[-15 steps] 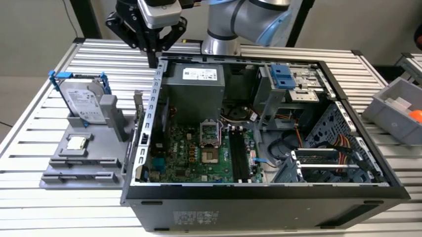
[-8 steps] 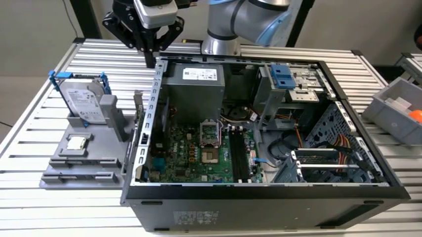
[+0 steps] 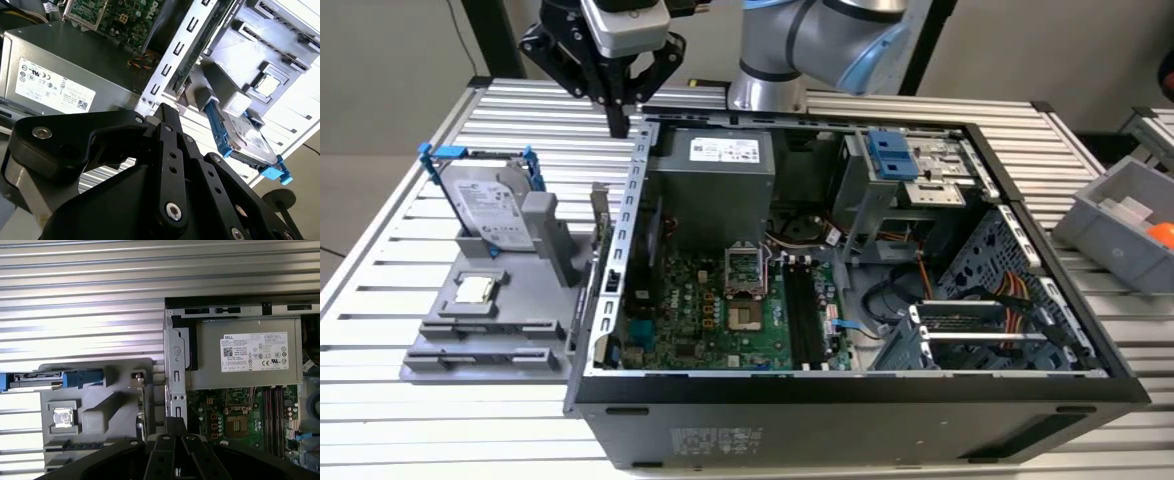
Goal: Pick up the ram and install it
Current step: 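Reach for the ram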
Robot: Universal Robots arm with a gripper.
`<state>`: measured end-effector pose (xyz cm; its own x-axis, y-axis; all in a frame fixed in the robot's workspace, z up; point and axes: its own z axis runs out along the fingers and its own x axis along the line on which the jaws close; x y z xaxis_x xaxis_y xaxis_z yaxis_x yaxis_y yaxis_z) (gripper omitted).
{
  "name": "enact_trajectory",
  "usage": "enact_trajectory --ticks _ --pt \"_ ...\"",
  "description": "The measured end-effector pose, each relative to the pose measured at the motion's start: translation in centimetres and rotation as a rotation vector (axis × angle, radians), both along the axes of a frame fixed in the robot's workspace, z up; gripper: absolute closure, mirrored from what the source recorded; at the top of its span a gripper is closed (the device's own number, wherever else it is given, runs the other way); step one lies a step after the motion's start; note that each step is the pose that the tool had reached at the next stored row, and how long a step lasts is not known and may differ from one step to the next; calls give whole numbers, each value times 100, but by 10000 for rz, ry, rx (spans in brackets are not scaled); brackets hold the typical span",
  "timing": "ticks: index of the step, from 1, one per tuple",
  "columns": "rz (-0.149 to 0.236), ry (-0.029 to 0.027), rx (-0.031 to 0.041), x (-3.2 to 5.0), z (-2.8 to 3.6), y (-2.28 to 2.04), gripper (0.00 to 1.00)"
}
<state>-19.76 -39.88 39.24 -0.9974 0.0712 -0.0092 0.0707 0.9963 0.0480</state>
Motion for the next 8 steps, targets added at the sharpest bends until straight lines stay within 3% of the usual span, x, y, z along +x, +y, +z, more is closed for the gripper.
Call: enact_trajectory --ticks 8 --pt "0 5 0 -55 0 0 100"
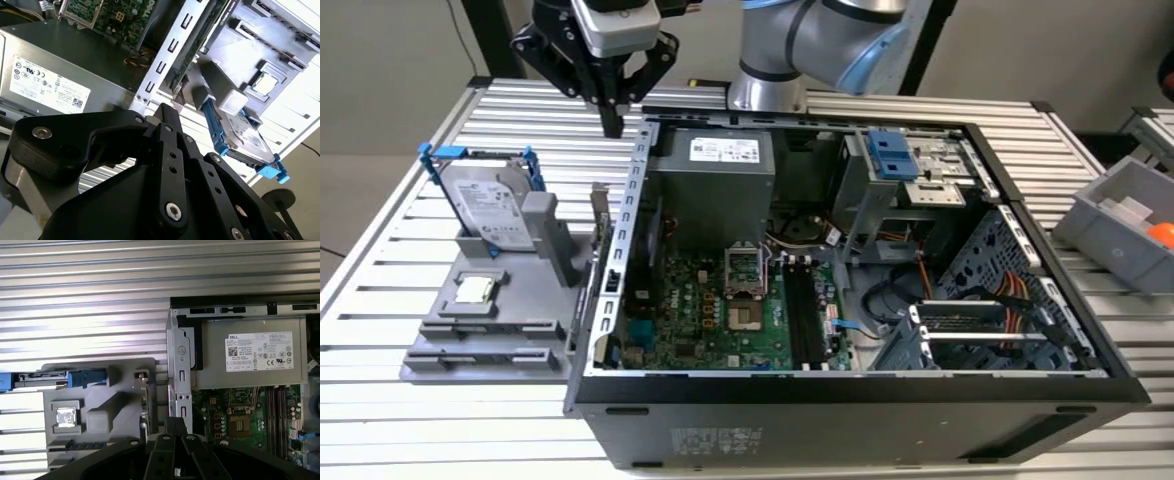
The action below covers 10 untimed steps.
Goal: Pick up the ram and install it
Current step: 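Reach for the ram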
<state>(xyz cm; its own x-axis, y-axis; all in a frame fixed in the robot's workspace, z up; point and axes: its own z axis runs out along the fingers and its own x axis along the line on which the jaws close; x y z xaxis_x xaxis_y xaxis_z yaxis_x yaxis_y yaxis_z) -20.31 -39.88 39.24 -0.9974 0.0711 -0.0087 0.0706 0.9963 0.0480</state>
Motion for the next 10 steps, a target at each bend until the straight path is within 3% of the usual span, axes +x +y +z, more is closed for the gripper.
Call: enact_trajectory --ticks 10 --pt "0 9 0 -62 0 0 100"
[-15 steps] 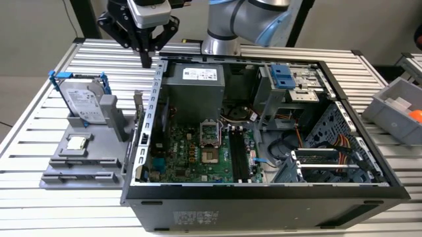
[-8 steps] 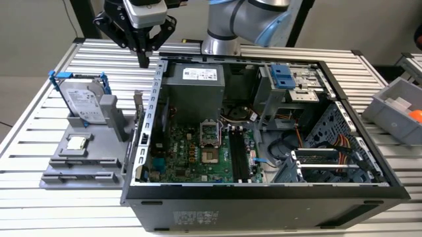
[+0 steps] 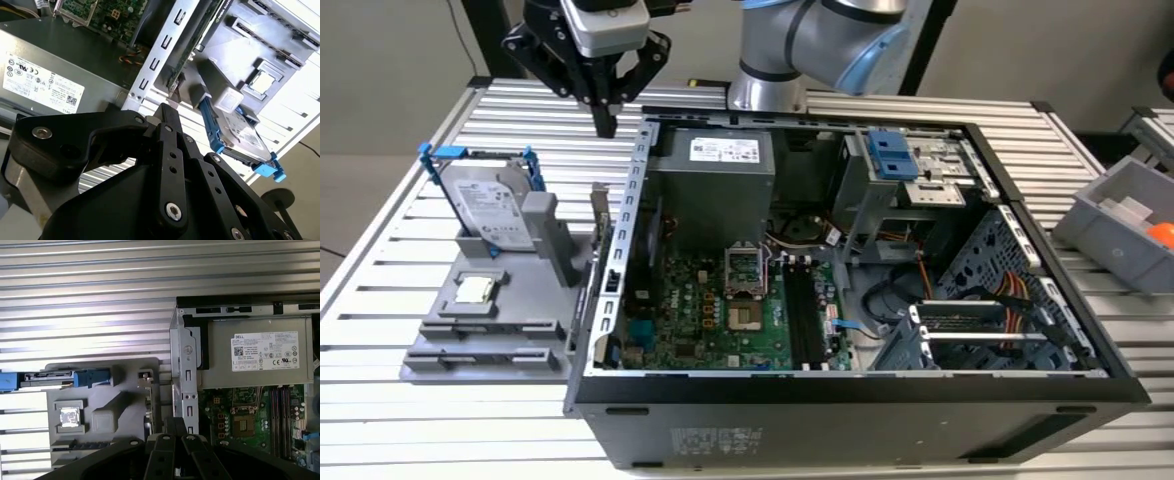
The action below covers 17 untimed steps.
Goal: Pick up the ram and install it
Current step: 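Reach for the ram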
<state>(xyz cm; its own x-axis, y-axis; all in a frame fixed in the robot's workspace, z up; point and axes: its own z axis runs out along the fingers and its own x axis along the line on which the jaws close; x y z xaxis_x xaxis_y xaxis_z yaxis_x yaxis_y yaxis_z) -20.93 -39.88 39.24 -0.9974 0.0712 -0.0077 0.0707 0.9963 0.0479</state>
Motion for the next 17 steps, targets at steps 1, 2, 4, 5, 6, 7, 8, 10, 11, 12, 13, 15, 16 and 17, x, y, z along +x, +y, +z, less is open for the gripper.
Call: enact_trajectory --ticks 1,2,4,5,6,7,8,10,11,12,13,15,16,17 --pt "0 1 0 -6 0 0 100" --pt "0 2 0 -12 0 0 100" --pt "0 5 0 -25 0 0 100" --pt "0 6 0 -32 0 0 100" --pt "0 7 1 -39 0 0 100" --pt "0 8 0 -44 0 0 100" --pt "0 10 0 -51 0 0 100" --pt "0 12 0 -64 0 0 100" --pt "0 14 -1 -71 0 0 100" --pt "0 14 0 -78 0 0 100" --pt "0 15 0 -85 0 0 100" --pt "0 17 0 -98 0 0 100" --pt "-1 18 0 -105 0 0 100" --pt "0 19 0 -111 0 0 100"
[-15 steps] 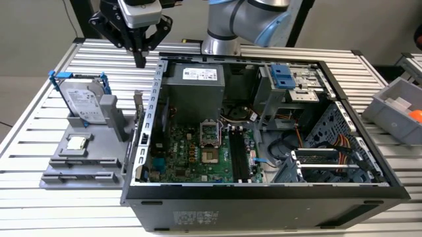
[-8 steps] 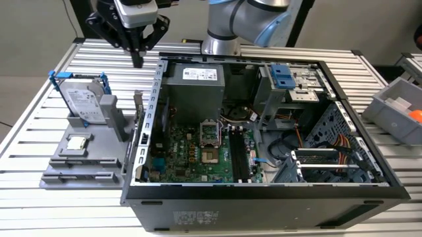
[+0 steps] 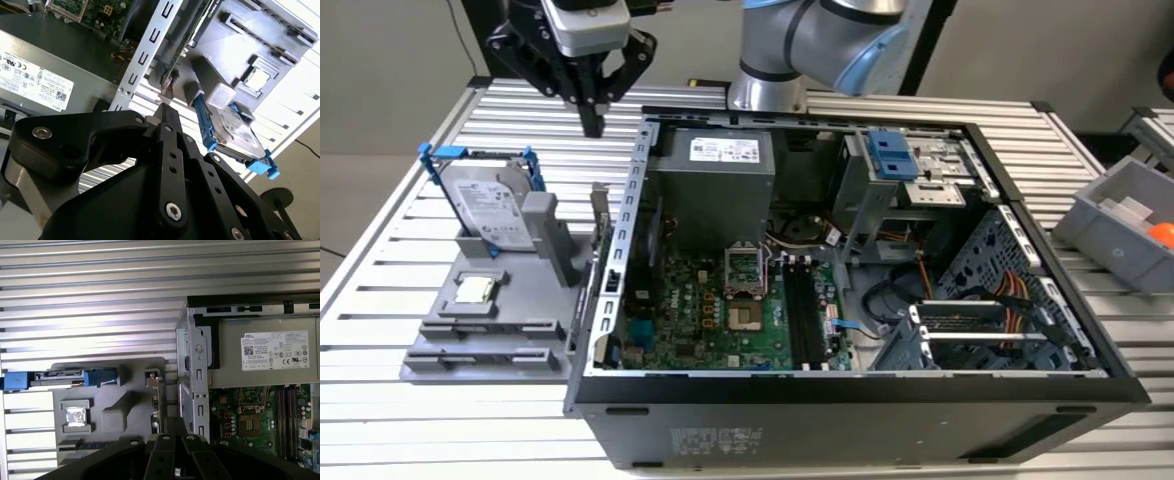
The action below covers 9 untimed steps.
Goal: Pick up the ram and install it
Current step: 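Reach for the ram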
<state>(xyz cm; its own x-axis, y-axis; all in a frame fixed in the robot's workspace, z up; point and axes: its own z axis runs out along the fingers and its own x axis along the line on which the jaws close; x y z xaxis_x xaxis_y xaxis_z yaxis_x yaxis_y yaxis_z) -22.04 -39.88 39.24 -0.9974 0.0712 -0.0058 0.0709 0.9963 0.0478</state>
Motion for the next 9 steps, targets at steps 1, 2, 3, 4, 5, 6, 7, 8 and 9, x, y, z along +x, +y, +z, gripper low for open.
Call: enact_trajectory --ticks 1,2,3,4,5,6,7,8,9 --pt "1 1 0 -7 0 0 100" --pt "0 2 0 -13 0 0 100" --pt "0 3 -1 -20 0 0 100" --pt "0 4 0 -26 0 0 100" --pt "0 5 0 -33 0 0 100" --pt "0 6 0 -39 0 0 100" --pt "0 7 0 -45 0 0 100" --pt "1 8 0 -51 0 0 100" --pt "0 9 0 -57 0 0 100"
